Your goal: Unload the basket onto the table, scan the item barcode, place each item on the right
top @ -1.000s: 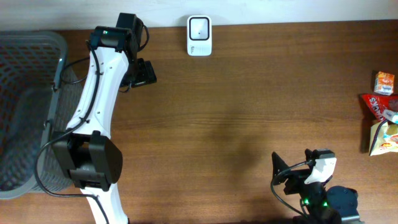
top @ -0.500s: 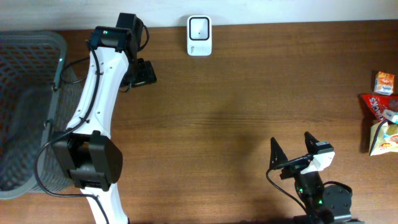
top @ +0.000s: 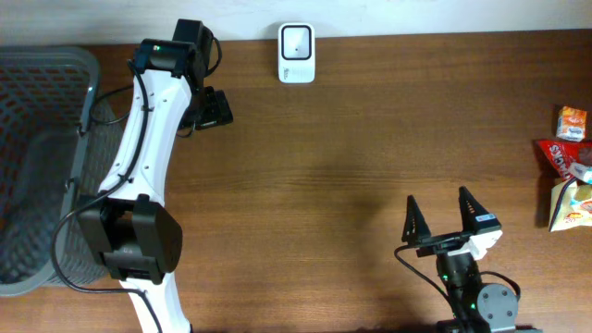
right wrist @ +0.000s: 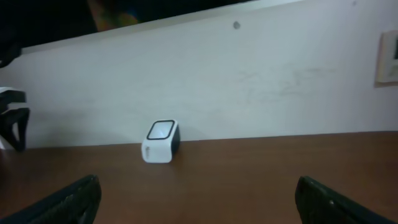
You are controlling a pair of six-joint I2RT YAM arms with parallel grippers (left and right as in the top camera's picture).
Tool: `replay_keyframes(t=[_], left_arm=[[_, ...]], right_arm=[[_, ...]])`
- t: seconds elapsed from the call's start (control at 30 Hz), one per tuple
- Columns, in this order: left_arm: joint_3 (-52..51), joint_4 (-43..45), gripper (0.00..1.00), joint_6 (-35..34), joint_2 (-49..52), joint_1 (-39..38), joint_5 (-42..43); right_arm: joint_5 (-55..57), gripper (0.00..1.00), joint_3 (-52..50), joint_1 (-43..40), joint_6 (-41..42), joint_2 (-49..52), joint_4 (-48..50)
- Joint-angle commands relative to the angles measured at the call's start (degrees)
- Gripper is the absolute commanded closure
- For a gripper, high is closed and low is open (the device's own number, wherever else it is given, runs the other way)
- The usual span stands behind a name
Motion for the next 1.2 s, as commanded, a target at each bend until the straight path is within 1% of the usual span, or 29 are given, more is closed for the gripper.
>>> replay_keyframes(t=[0.0, 0.13, 0.23, 0.4, 0.47, 0.73, 0.87, 1.17], left_arm=[[0.37, -0.09, 0.01, 0.72, -1.03, 0.04, -0.44], [0.37, -0.09, 0.01, 0.72, -1.03, 0.04, -0.44], [0.37, -0.07, 0.01, 0.72, -1.03, 0.04, -0.44], [0.37, -0.07, 0.01, 0.72, -1.03, 0.04, -0.44], [0.37, -0.07, 0.01, 0.72, -1.03, 0.04, -0.44], [0.37, -0.07, 0.01, 0.72, -1.03, 0.04, -0.44], [0.37, -0.07, 0.01, 0.72, -1.03, 0.04, -0.44], [0.37, -0.07, 0.01, 0.72, -1.03, 0.04, -0.44]], right_arm=[[1.25, 0.01, -0.61, -1.95, -0.44, -0.5, -2.91], [1.18, 0.01, -0.61, -3.69, -0.44, -0.5, -11.93], [1.81, 0.01, -0.61, -3.82, -1.05, -0.5, -12.13], [1.77, 0.02, -0.61, -3.8, -9.16, -0.5, -12.17], [1.84, 0.01, -0.61, -3.8, -11.02, -0.5, -12.17], [3.23, 0.01, -0.61, -3.74, -12.2, -0.5, -12.41], [3.26, 0.01, -0.61, -3.74, -10.08, -0.5, -12.44], [2.84, 0.01, -0.61, -3.76, -10.08, -0.5, -12.24]])
